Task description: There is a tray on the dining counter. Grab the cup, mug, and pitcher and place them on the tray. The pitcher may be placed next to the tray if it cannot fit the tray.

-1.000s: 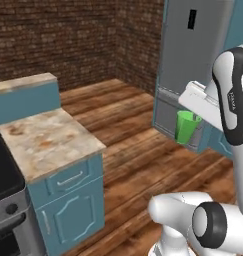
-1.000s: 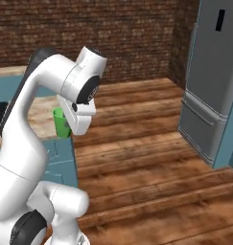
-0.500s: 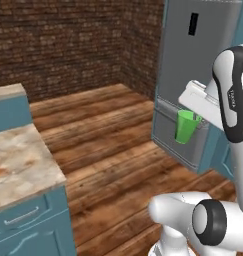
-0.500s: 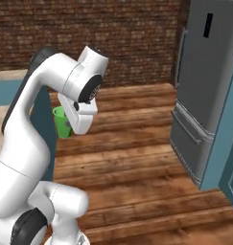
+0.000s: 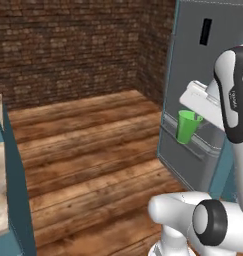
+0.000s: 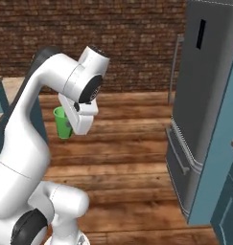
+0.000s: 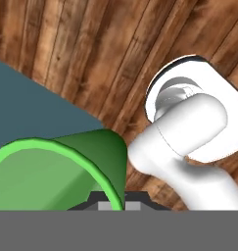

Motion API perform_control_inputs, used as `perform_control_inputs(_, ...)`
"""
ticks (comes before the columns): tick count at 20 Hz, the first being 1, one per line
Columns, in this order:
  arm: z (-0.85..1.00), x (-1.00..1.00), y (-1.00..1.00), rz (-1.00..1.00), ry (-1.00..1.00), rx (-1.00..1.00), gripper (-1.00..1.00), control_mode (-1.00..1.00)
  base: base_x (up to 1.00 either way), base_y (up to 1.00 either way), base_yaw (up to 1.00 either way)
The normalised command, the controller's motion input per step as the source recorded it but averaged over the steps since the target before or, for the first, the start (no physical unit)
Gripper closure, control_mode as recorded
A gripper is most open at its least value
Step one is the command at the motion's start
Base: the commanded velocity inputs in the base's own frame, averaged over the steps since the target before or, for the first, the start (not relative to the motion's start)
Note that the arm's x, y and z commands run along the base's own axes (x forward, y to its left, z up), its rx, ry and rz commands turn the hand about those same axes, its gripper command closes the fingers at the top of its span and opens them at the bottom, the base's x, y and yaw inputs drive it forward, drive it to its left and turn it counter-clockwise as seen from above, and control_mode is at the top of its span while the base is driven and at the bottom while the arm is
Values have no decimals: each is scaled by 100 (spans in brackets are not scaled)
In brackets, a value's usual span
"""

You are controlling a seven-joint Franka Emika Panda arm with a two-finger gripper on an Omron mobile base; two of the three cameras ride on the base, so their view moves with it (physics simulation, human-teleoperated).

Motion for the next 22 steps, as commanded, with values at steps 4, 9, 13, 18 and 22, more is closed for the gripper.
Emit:
perform_control_inputs(4,0,0,0,0,0,0,100,100,100,-40,32)
perform_control_inputs(9,0,0,0,0,0,0,100,100,100,-15,27)
perform_control_inputs(13,0,0,0,0,0,0,100,100,100,-6,23)
perform_control_inputs(18,0,0,0,0,0,0,100,100,100,-11,23)
perform_control_inputs(22,0,0,0,0,0,0,100,100,100,-12,18)
